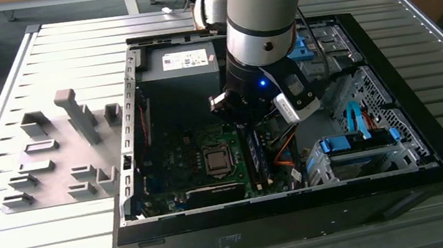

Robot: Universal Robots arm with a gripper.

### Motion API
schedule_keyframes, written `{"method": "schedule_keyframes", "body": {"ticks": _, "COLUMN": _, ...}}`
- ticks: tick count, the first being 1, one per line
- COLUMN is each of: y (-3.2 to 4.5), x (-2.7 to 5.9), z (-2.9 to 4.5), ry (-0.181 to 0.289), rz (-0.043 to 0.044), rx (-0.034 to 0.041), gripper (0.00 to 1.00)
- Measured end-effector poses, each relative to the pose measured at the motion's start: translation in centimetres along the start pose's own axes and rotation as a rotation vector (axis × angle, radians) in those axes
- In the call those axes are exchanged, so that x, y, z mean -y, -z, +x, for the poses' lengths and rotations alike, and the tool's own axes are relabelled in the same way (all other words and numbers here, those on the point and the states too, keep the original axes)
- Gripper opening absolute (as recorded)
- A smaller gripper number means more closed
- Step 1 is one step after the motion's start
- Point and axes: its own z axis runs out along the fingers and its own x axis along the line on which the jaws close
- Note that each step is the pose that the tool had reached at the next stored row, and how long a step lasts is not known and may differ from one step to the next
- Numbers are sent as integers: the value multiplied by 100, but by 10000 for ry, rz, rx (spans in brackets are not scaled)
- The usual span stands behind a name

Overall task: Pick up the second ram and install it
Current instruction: 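Insert the second ram into the second slot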

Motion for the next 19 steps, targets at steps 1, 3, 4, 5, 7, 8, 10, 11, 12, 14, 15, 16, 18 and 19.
{"method": "schedule_keyframes", "body": {"ticks": 1, "y": -1, "x": 2, "z": 0, "ry": -1, "rz": -2, "rx": 1, "gripper": 14}}
{"method": "schedule_keyframes", "body": {"ticks": 3, "y": -4, "x": 12, "z": 0, "ry": -1, "rz": -1, "rx": 1, "gripper": 14}}
{"method": "schedule_keyframes", "body": {"ticks": 4, "y": -4, "x": 19, "z": 0, "ry": -2, "rz": 1, "rx": 0, "gripper": 14}}
{"method": "schedule_keyframes", "body": {"ticks": 5, "y": -7, "x": 26, "z": -1, "ry": -5, "rz": 0, "rx": 0, "gripper": 14}}
{"method": "schedule_keyframes", "body": {"ticks": 7, "y": -17, "x": 31, "z": 0, "ry": -17, "rz": -2, "rx": 1, "gripper": 14}}
{"method": "schedule_keyframes", "body": {"ticks": 8, "y": -25, "x": 31, "z": -1, "ry": -25, "rz": -1, "rx": 1, "gripper": 14}}
{"method": "schedule_keyframes", "body": {"ticks": 10, "y": -45, "x": 32, "z": -1, "ry": -73, "rz": -1, "rx": -1, "gripper": 14}}
{"method": "schedule_keyframes", "body": {"ticks": 11, "y": -53, "x": 32, "z": -1, "ry": -122, "rz": -2, "rx": -2, "gripper": 14}}
{"method": "schedule_keyframes", "body": {"ticks": 12, "y": -64, "x": 32, "z": -2, "ry": -182, "rz": -2, "rx": -3, "gripper": 14}}
{"method": "schedule_keyframes", "body": {"ticks": 14, "y": -90, "x": 32, "z": -2, "ry": -299, "rz": -5, "rx": -6, "gripper": 14}}
{"method": "schedule_keyframes", "body": {"ticks": 15, "y": -103, "x": 32, "z": -3, "ry": -328, "rz": -5, "rx": -6, "gripper": 14}}
{"method": "schedule_keyframes", "body": {"ticks": 16, "y": -110, "x": 32, "z": -3, "ry": -337, "rz": -6, "rx": -6, "gripper": 14}}
{"method": "schedule_keyframes", "body": {"ticks": 18, "y": -110, "x": 32, "z": -3, "ry": -339, "rz": -4, "rx": -7, "gripper": 14}}
{"method": "schedule_keyframes", "body": {"ticks": 19, "y": -110, "x": 32, "z": -2, "ry": -339, "rz": -4, "rx": -7, "gripper": 14}}
